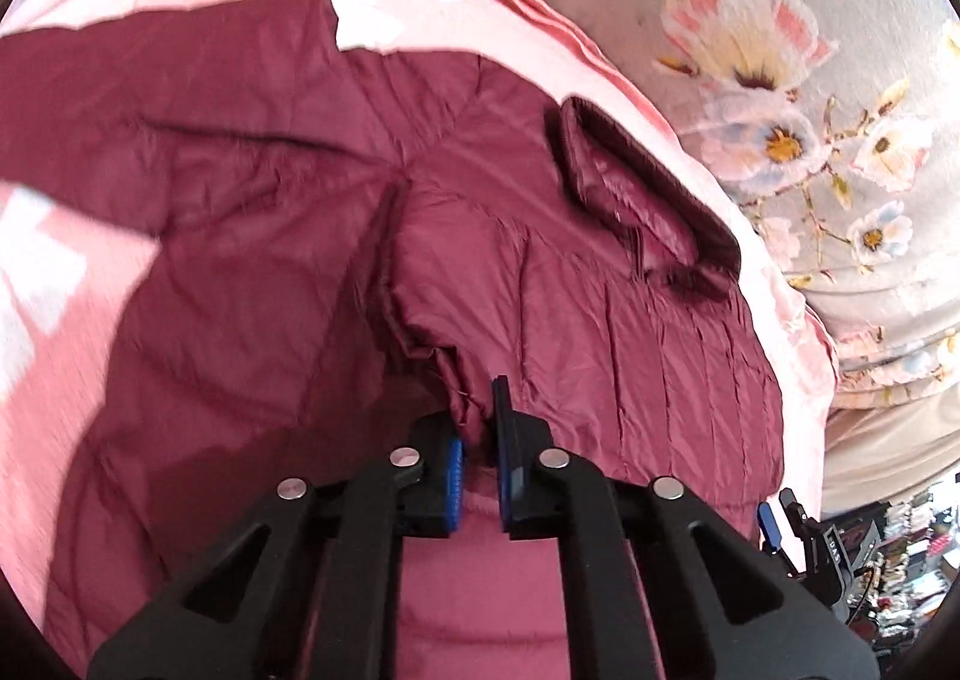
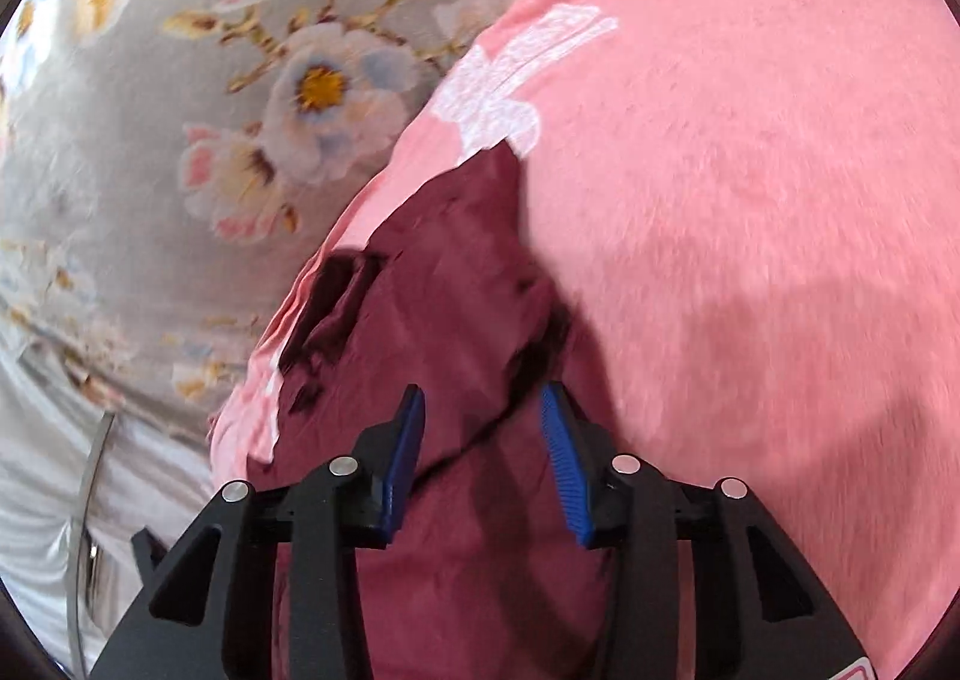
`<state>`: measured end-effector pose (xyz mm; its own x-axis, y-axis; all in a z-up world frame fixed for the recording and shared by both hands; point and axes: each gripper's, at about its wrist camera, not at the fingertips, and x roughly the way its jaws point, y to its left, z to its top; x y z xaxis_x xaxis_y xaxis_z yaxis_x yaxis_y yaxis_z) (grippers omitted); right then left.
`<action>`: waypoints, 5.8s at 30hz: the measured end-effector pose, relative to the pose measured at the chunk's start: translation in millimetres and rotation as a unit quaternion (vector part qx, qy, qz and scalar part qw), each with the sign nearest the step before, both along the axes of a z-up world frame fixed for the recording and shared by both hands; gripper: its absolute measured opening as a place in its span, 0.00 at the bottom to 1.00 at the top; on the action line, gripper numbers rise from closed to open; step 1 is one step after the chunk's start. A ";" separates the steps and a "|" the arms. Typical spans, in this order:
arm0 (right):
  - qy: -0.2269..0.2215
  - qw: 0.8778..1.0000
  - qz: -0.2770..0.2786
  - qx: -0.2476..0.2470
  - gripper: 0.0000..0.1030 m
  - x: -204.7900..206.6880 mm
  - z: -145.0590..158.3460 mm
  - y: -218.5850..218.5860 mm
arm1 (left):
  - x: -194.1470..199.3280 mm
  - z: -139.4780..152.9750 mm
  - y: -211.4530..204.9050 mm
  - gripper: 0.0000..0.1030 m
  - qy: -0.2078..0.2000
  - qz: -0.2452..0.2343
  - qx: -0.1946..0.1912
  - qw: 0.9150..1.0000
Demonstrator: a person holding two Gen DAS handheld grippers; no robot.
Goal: Fold large clothes
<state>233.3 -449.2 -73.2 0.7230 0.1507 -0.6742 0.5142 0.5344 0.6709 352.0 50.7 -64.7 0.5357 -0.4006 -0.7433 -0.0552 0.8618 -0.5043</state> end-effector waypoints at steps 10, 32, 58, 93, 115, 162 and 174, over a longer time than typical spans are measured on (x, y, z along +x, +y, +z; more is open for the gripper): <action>-0.094 0.993 -0.026 -0.065 0.03 6.5 38.3 -5.4 | 5.0 9.7 -5.5 0.03 -0.048 0.008 0.083 0.995; 0.045 0.974 -0.040 -0.217 0.16 -20.8 45.5 43.2 | -0.7 -33.0 -22.0 0.04 -0.073 -0.008 0.162 0.984; 0.111 0.931 0.231 -0.260 0.00 70.3 -18.6 194.3 | -4.6 -35.5 -5.8 0.07 -0.079 -0.001 0.103 0.992; 0.075 0.932 0.249 -0.251 0.14 16.5 -0.4 248.2 | -25.2 -35.0 416.8 0.02 -0.038 0.392 -0.039 0.918; -0.007 0.953 0.188 -0.237 0.28 -18.8 25.5 228.2 | -23.2 149.5 -66.5 0.01 -0.267 -0.070 0.086 0.957; -0.082 0.956 0.128 -0.250 0.03 65.1 136.3 129.1 | 49.3 -38.9 112.1 0.48 -0.008 0.129 -0.123 0.984; 0.064 0.974 0.086 -0.202 0.02 45.6 4.0 77.3 | 46.1 -41.1 95.2 0.18 -0.036 0.133 0.024 0.990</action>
